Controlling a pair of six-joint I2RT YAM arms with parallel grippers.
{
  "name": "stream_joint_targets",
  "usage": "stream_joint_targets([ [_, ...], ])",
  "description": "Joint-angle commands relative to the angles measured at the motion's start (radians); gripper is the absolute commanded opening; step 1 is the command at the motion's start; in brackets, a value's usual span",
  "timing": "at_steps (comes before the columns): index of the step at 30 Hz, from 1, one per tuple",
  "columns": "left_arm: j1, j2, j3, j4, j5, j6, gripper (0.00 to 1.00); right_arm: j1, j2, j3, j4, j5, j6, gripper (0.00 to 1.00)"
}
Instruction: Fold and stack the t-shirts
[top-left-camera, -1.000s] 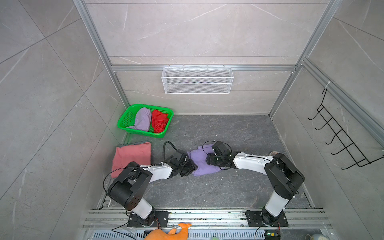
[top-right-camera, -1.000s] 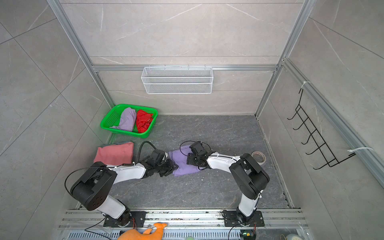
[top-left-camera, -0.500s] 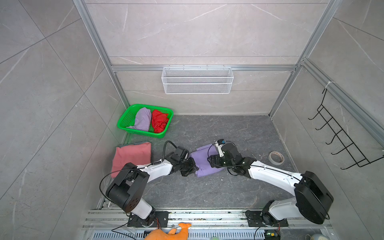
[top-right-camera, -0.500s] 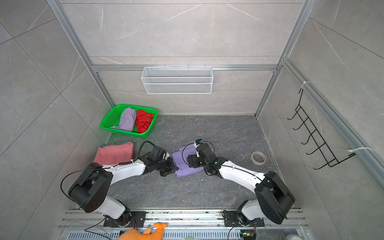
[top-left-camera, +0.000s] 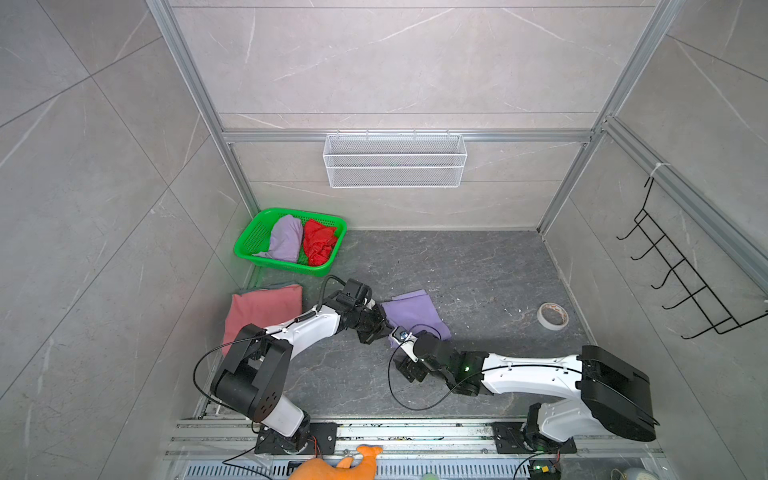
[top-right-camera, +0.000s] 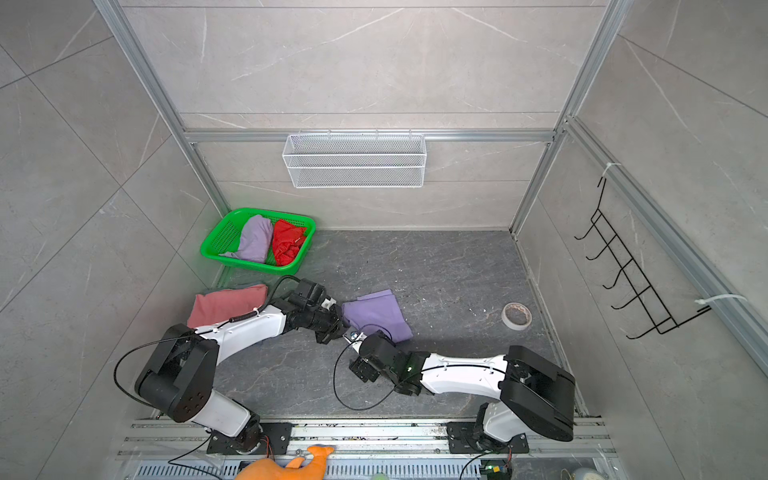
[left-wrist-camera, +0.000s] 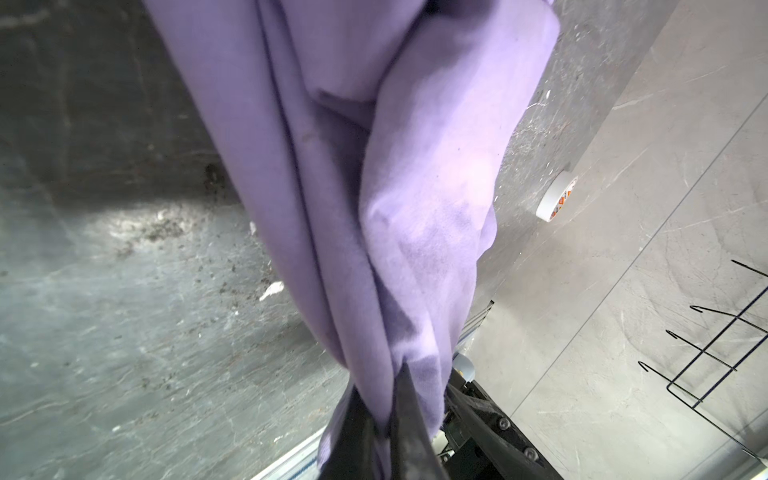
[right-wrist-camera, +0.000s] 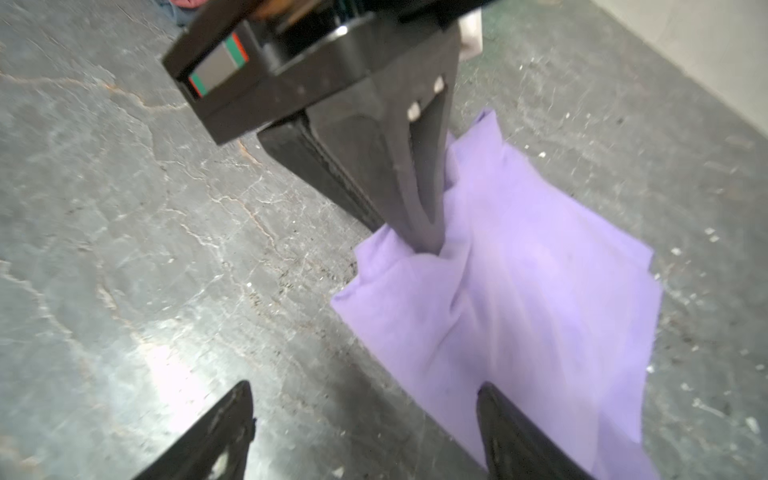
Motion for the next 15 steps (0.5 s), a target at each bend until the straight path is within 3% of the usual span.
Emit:
stream_joint_targets([
  [1,0.002,0.025,0.05,-0.05,0.086,0.011,0.0,0.023,0.083,0.023,0.071,0.137,-0.098,0.85],
  [6,0.001,0.034,0.072,-0.116,0.109,0.03,0.0,0.04,0.182,0.048,0.17,0.254,-0.103,0.82],
  [8,0.001,0.032,0.083,-0.156,0.102,0.046,0.0,0.039,0.201,0.062,0.18,0.283,-0.091,0.75],
  [10,0.001,0.03,0.092,-0.207,0.081,0.069,0.0,0.04,0.203,0.07,0.183,0.3,-0.077,0.6],
  [12,0.002,0.026,0.096,-0.246,0.054,0.081,0.0,0.04,0.197,0.069,0.18,0.317,-0.056,0.34],
  [13,0.002,0.019,0.091,-0.26,0.034,0.08,0.12,0.04,0.19,0.067,0.179,0.316,-0.05,0.25],
  [15,0.005,0.0,0.081,-0.287,-0.007,0.073,0.35,0.04,0.182,0.056,0.176,0.308,-0.036,0.16],
])
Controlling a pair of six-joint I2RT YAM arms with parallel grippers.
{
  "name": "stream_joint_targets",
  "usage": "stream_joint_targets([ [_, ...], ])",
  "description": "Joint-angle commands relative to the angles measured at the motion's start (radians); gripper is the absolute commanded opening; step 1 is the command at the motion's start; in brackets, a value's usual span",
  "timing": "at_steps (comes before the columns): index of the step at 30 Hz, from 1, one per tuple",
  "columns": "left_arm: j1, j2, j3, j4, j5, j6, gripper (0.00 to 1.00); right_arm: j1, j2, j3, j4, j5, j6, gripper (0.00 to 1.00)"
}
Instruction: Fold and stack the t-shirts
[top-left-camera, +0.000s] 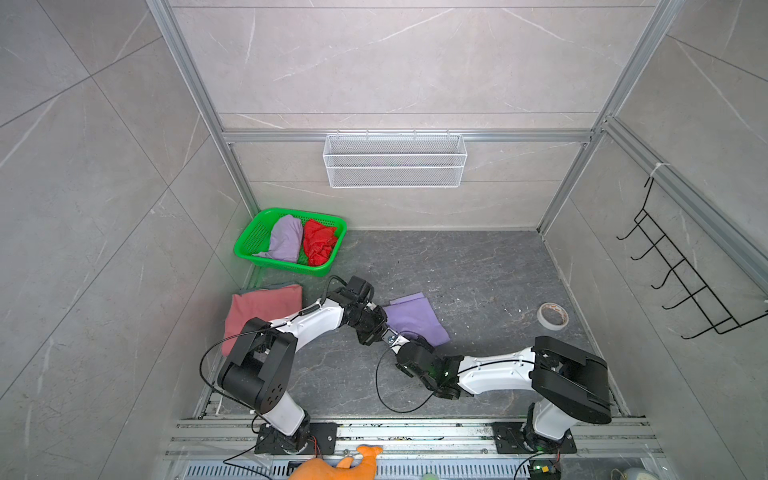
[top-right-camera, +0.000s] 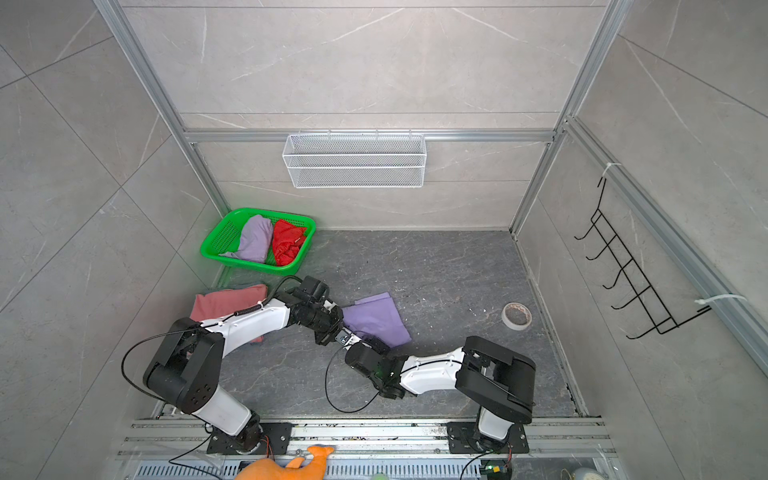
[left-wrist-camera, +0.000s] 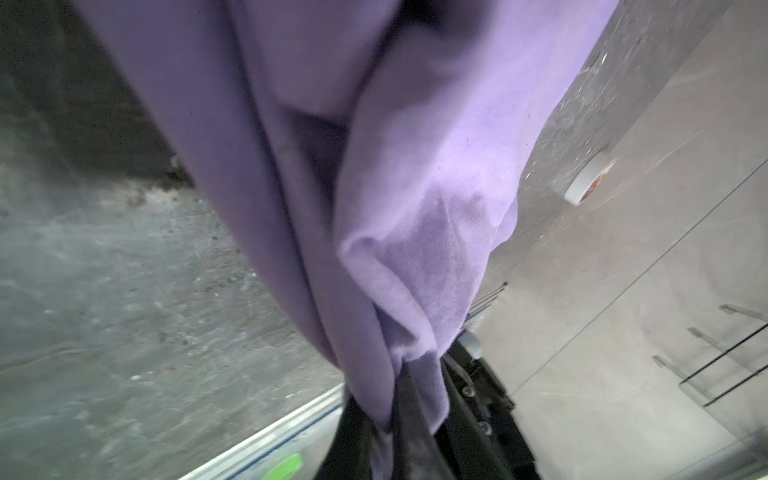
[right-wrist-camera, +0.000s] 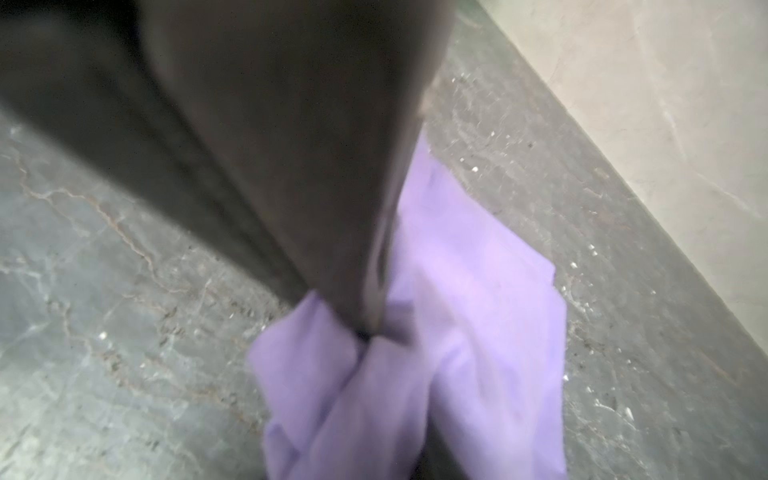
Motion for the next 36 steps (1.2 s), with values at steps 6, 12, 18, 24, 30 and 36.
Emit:
stream_joint_targets([
  [6,0.042,-0.113,-0.015,-0.125,-0.111,-0.022,0.7,0.002,-0.03,-0.016,0.021,-0.004,0.055,0.12],
  [12,0.055,-0.108,-0.052,0.033,-0.045,-0.104,0.8,0.003,-0.039,-0.02,0.024,-0.038,0.054,0.12],
  [18,0.044,-0.052,-0.074,0.151,0.018,-0.169,0.82,0.006,-0.051,-0.009,0.019,-0.065,0.057,0.12],
  [24,0.013,-0.005,-0.087,0.211,0.04,-0.206,0.82,0.009,-0.059,0.002,0.027,-0.073,0.075,0.12],
  [30,0.013,0.025,-0.123,0.336,0.044,-0.258,0.73,0.008,-0.092,-0.004,0.018,-0.115,0.129,0.12],
  [36,0.011,0.031,-0.132,0.395,0.045,-0.277,0.6,0.013,-0.084,-0.001,0.019,-0.136,0.168,0.12],
])
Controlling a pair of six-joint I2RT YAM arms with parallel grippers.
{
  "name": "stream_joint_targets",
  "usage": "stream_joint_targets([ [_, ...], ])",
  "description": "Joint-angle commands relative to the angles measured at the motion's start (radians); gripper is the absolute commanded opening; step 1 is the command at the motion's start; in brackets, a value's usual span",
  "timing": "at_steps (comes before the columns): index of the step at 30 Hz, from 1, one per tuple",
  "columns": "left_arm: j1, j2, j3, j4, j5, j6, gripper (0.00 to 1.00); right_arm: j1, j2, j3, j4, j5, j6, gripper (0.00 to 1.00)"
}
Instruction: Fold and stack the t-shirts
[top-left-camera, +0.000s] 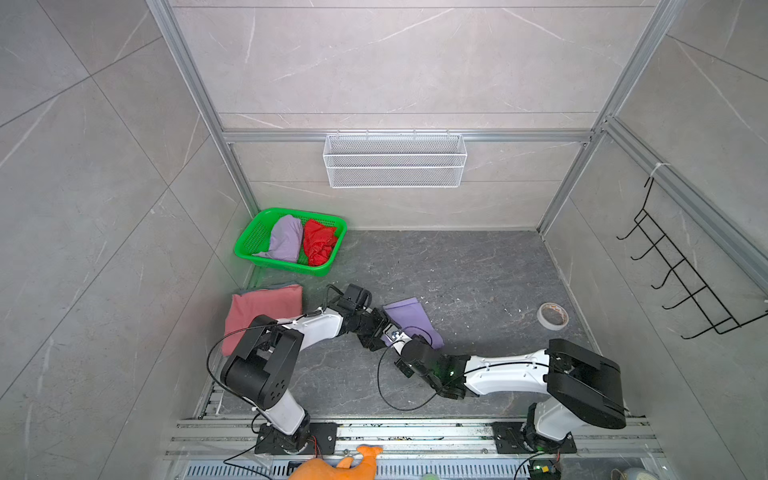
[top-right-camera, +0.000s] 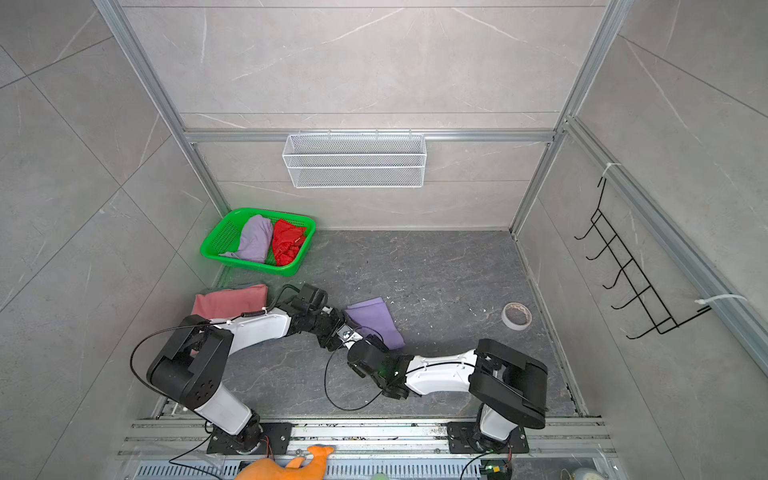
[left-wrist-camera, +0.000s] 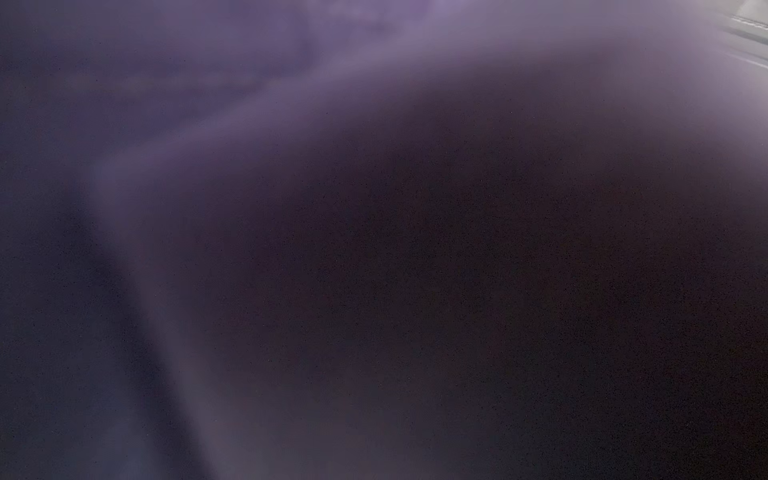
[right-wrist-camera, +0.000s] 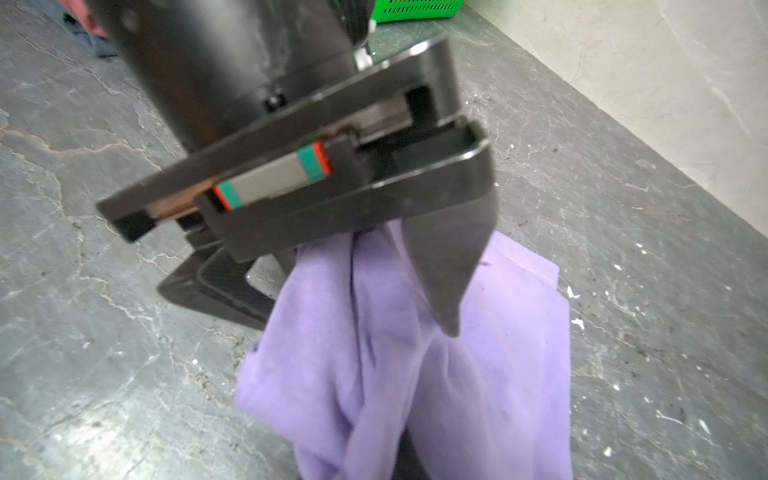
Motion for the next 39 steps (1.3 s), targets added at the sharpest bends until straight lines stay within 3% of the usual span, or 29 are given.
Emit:
stream_joint_targets([
  [1,-0.002,0.007,0.001,0.069,0.028,-0.024,0.53,0.012,-0.013,0.01,0.016,-0.021,0.047,0.12],
  [6,-0.001,0.01,0.024,-0.013,0.0,0.044,0.16,0.016,-0.023,0.007,0.013,-0.041,0.074,0.15],
  [7,-0.001,0.01,0.036,-0.05,-0.012,0.076,0.09,0.016,-0.029,0.007,0.008,-0.044,0.08,0.19],
  [9,0.001,0.005,0.065,-0.14,-0.045,0.147,0.0,0.017,-0.043,0.01,-0.011,-0.061,0.095,0.4],
  [10,0.002,0.001,0.086,-0.195,-0.065,0.188,0.0,0.016,-0.051,0.014,-0.026,-0.069,0.103,0.52],
  [12,0.009,-0.003,0.164,-0.38,-0.146,0.336,0.0,0.017,-0.084,0.022,-0.074,-0.081,0.128,0.63],
  [15,0.008,-0.008,0.308,-0.665,-0.332,0.557,0.0,0.016,-0.187,0.012,-0.142,-0.084,0.168,0.7],
  [18,0.007,-0.027,0.405,-0.862,-0.522,0.689,0.0,0.015,-0.316,0.005,-0.227,-0.038,0.21,0.76],
  [24,0.001,-0.08,0.509,-1.12,-0.888,0.769,0.0,0.007,-0.46,0.098,-0.459,0.198,0.275,0.85],
  [28,0.001,-0.123,0.543,-1.178,-0.994,0.791,0.0,-0.037,-0.472,0.162,-0.516,0.245,0.294,0.9],
  [32,0.021,-0.143,0.594,-1.231,-1.127,0.812,0.0,-0.173,-0.409,0.24,-0.58,0.139,0.393,0.94],
  [37,0.134,-0.204,0.641,-1.157,-1.11,0.908,0.0,-0.314,-0.33,0.262,-0.538,0.008,0.448,0.99],
  [39,0.2,-0.229,0.669,-1.125,-1.051,0.953,0.0,-0.365,-0.311,0.264,-0.522,-0.037,0.453,1.0],
])
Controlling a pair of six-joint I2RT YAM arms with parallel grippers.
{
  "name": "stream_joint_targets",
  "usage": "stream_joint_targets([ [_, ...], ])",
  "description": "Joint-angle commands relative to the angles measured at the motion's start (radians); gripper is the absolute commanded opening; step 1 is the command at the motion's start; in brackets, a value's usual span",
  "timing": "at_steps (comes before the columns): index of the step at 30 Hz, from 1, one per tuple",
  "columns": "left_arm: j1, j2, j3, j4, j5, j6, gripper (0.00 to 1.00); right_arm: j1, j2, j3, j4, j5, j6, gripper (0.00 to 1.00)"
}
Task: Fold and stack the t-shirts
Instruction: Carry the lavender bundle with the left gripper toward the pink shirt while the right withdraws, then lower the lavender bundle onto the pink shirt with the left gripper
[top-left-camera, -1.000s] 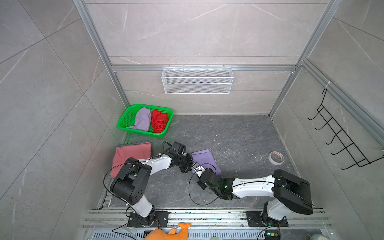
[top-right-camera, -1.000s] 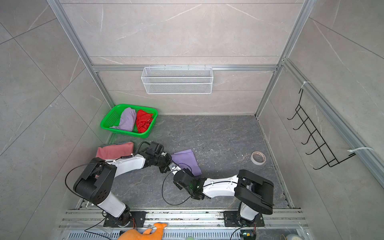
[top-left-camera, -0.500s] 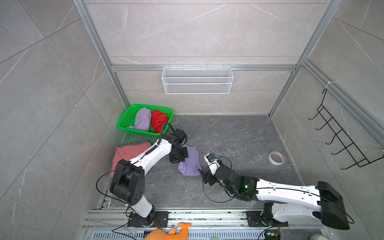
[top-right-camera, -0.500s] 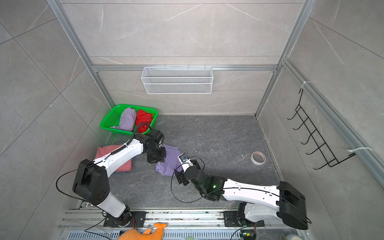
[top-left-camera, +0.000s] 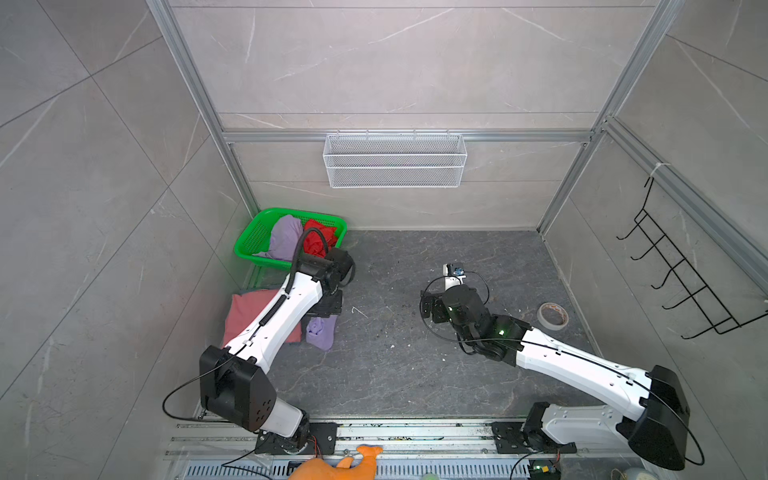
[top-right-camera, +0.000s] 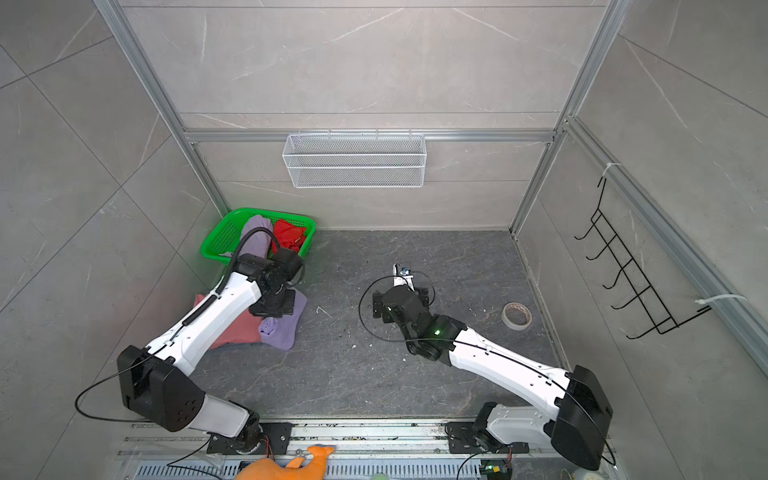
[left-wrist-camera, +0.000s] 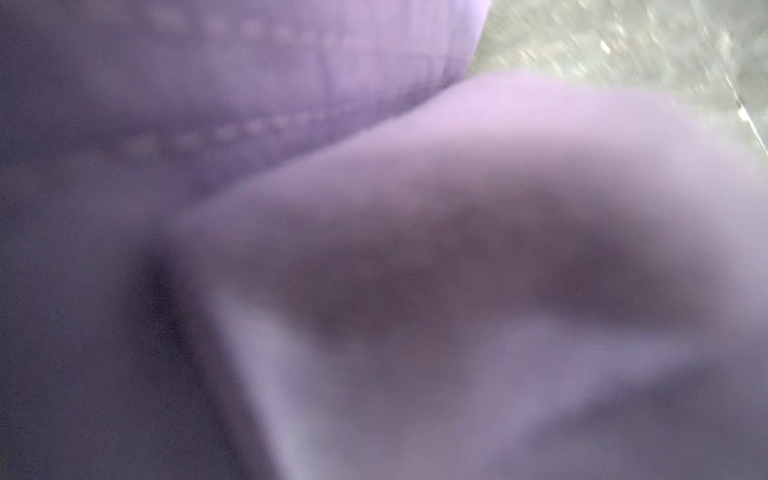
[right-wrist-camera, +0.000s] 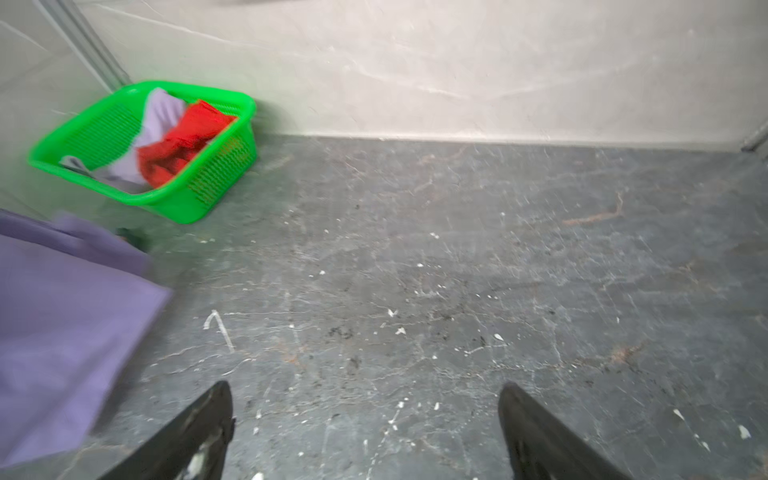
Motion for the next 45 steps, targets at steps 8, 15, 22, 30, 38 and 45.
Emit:
stream_joint_targets([
  [8,0.269,-0.068,0.164,0.001,0.182,0.229,0.0,-0.194,0.01,-0.003,-0.014,-0.142,0.065,0.99],
  [15,0.426,-0.04,0.161,-0.014,0.364,0.335,0.0,-0.251,-0.029,-0.044,-0.05,-0.116,0.06,1.0],
  [22,0.537,-0.001,0.121,0.022,0.435,0.376,0.0,-0.288,-0.064,-0.055,-0.066,-0.098,0.046,0.99],
  [30,0.61,0.083,0.083,0.069,0.417,0.42,0.0,-0.316,-0.076,-0.049,-0.092,-0.087,0.028,1.0],
  [38,0.675,0.191,0.063,0.163,0.324,0.461,0.0,-0.337,-0.042,-0.002,-0.125,-0.104,0.02,0.99],
  [45,0.701,0.29,0.075,0.187,0.142,0.422,0.05,-0.345,-0.012,0.033,-0.137,-0.114,0.01,0.99],
])
